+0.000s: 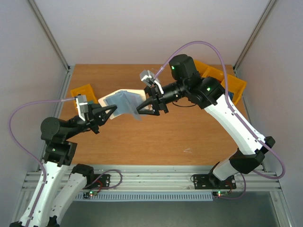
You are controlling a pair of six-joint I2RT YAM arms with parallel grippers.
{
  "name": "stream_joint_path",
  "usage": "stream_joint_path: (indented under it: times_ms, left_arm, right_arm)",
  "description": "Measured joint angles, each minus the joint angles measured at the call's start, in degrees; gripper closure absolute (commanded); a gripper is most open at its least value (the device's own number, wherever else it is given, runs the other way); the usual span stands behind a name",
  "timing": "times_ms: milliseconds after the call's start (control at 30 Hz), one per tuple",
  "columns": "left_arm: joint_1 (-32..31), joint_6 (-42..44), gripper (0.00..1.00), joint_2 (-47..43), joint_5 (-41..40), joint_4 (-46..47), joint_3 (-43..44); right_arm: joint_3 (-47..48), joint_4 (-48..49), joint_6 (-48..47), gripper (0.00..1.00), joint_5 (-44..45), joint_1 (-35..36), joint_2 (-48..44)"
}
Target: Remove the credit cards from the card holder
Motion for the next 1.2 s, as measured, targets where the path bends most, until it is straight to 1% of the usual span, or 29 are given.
stream_joint_path:
  times_ms: [133,267,400,467,567,600,633,700,733,767,833,900,967,1033,1200]
  left_arm:
    - [0.0,0.2,1.0,-0.1,-2.4,-1.7,-1.1]
    - [0.1,0.2,1.0,-0.1,-3.3,-2.2,-1.3]
    - [0.1,0.2,1.0,-0.1,-3.7,-2.3,-1.5]
    - [0.1,0.2,1.0,-0.1,-3.8,-2.4,-1.6]
    - [0.1,0.1,1.0,-0.2,-4.1,-2.4,-1.8]
    - [0.1,0.0,0.99,-0.2,-4.3,-2.4,-1.8]
    - [0.2,0.0,0.94,-0.2,-4.6,-2.4,-1.9]
    - [0.2,0.0,0.69,-0.2,-5.7,-2.5,-1.9]
    - [0.2,0.3,0.53,-0.2,-6.4,-2.7,-2.0]
    - [0.2,0.2,0.44,-0.2,-7.5,-3.0,-2.1]
    - [0.2,0.2,0.3,-0.2,-9.0,-4.4,-2.5]
    - [0.2,0.6,0.24,-0.2,-9.7,-5.6,-3.3]
    - [0.2,0.2,0.23,-0.2,-10.0,-6.2,-4.3]
    - [0.2,0.2,0.23,-0.2,-10.5,-6.8,-4.8]
    - [0.2,0.0,0.29,-0.1,-12.0,-7.5,-5.1]
  right_arm:
    - [0.0,-2.6,-1.3,0.64,1.5,0.0,-0.2]
    - [0.0,-4.1,-1.4,0.72,6.4,0.0,-1.0]
    - [0.0,-4.2,-0.5,0.73,11.0,0.0,-1.2]
    - [0.0,-4.2,0.0,0.81,12.3,0.0,-1.1]
    - [0.0,-3.6,1.0,0.97,13.5,0.0,-1.1]
    - [0.0,-3.4,1.4,0.99,13.7,0.0,-1.1]
    - [0.0,-2.9,2.3,0.99,14.5,0.0,-1.0]
    - [0.1,-2.0,3.6,0.99,16.0,0.3,-0.7]
    - [0.2,-1.7,4.0,0.99,16.9,0.8,-0.5]
    - [0.5,-1.5,4.7,0.99,18.1,1.6,0.0]
    - [0.9,-0.7,5.9,0.99,20.8,3.7,1.0]
    - [1.5,-0.3,7.0,0.99,24.3,5.9,2.3]
    - [2.6,-0.4,7.6,0.99,29.1,7.8,3.9]
    - [3.7,-0.7,7.8,0.99,33.7,9.5,5.5]
    - [6.4,-2.0,7.6,0.99,39.7,11.3,8.1]
